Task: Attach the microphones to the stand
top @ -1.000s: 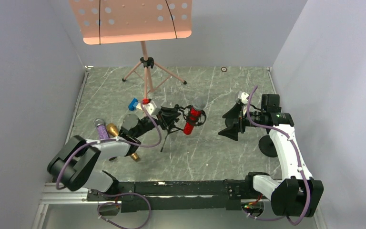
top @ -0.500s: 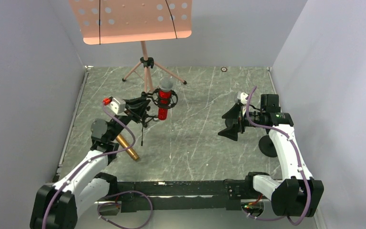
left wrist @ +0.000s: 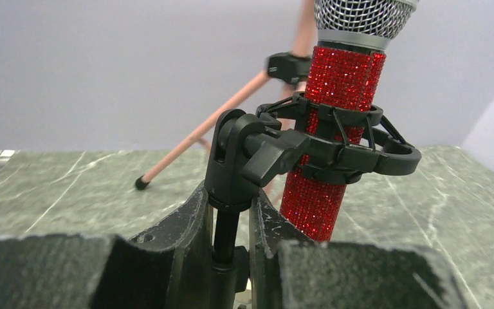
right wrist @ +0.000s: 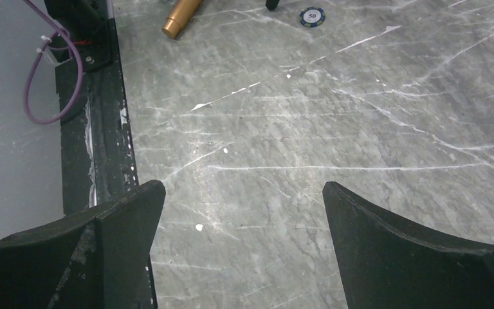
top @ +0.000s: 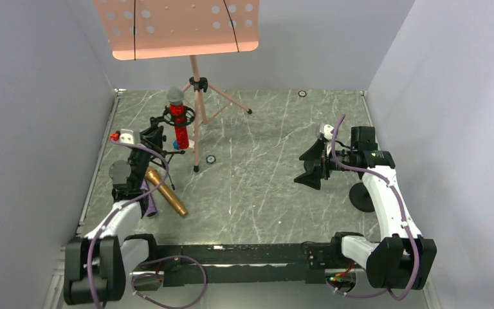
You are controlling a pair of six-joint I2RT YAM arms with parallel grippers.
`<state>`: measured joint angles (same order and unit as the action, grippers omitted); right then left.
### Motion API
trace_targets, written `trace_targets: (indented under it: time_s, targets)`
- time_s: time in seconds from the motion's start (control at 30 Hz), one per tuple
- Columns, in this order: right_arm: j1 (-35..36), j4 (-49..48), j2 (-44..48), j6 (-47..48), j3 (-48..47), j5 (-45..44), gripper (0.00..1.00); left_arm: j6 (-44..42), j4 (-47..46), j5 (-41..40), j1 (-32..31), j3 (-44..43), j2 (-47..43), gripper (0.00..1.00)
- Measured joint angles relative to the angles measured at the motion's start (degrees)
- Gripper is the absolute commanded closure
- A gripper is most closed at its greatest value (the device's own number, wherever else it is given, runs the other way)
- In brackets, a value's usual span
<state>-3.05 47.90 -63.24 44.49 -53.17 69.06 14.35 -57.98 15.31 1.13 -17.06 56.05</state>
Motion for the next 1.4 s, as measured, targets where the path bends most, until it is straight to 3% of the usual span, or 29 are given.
trace_targets:
  time_s: [0.2, 0.47, 0.63, 0.87, 1.2, 1.4]
  targets:
    - [0.0, 0.0, -0.7, 0.1, 0.0, 0.0, 0.00, 4.9, -6.0, 3.5, 8.5, -2.6, 9.7, 1.00]
    - [0.1, 0.0, -0.9, 0.1, 0.0, 0.0, 0.00, 6.9, -14.3, 9.4, 13.3, -12.3, 20.3, 1.00]
    - [0.2, 0.0, -1.5, 0.1, 0.0, -0.2, 0.00, 9.5, -21.8, 14.3, 16.0, -17.8, 31.4, 1.00]
    - [0.2, 0.0, -2.7, 0.3, 0.0, -0.6, 0.00, 11.0, -22.6, 18.8, 18.4, -24.1, 44.0, 1.00]
    - [0.2, 0.1, -3.9, 0.6, 0.0, -1.1, 0.00, 10.7, -24.5, 22.1, 18.9, -28.8, 51.3, 1.00]
    - [0.2, 0.2, -4.3, 1.0, 0.0, -1.2, 0.00, 10.3, -27.6, 22.0, 19.2, -27.4, 52.4, 0.84]
